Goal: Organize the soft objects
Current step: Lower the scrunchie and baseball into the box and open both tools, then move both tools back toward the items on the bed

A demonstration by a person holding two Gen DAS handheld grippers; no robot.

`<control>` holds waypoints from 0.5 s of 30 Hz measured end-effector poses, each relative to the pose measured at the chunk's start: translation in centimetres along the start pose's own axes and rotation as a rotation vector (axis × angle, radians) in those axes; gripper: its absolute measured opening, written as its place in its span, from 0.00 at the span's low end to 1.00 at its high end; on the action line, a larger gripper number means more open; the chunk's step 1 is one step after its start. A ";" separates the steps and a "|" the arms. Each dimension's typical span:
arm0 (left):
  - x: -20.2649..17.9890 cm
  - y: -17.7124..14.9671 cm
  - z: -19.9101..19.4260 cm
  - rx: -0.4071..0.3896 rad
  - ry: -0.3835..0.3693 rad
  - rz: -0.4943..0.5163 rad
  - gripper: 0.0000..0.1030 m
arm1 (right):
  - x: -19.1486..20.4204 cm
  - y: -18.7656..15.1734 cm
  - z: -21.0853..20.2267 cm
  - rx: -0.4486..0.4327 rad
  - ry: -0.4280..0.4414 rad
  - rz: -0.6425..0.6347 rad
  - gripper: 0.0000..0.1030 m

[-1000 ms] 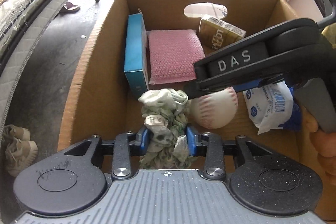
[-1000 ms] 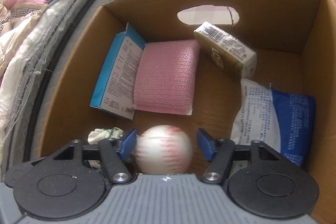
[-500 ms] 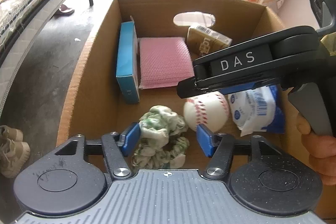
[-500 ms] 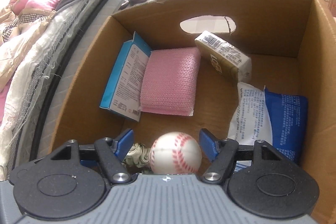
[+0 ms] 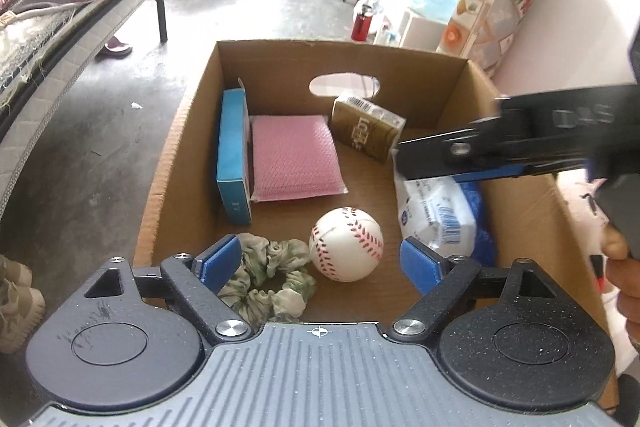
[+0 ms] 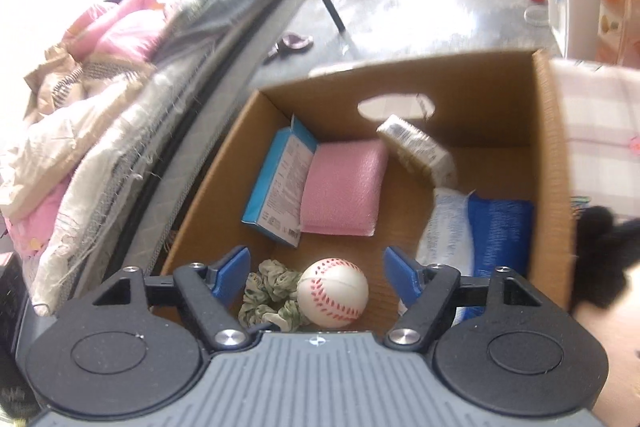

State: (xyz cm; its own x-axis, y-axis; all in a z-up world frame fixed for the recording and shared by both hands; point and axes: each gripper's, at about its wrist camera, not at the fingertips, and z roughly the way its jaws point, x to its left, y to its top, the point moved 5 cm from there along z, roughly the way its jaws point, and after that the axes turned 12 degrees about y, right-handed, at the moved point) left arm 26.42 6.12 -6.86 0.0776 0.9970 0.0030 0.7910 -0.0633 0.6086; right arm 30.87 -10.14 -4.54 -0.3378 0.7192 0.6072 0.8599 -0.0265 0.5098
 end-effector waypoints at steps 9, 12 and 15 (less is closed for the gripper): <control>-0.3 -0.7 -3.6 -0.041 -0.035 0.000 0.88 | 1.6 -2.4 -7.4 -0.140 -0.027 -0.094 0.88; -0.8 -1.1 -5.5 -0.085 -0.030 0.021 0.93 | 2.3 -4.1 -10.3 -0.220 -0.035 -0.129 0.95; -2.3 -1.8 -7.8 -0.180 0.000 0.118 0.97 | 2.4 -6.7 -13.4 -0.324 -0.029 -0.153 1.00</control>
State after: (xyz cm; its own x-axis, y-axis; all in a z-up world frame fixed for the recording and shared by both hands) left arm 20.09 4.25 -1.76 0.1631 0.9832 0.0822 0.6555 -0.1702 0.7357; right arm 19.22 -17.48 1.68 -0.4384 0.7514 0.4932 0.6324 -0.1320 0.7633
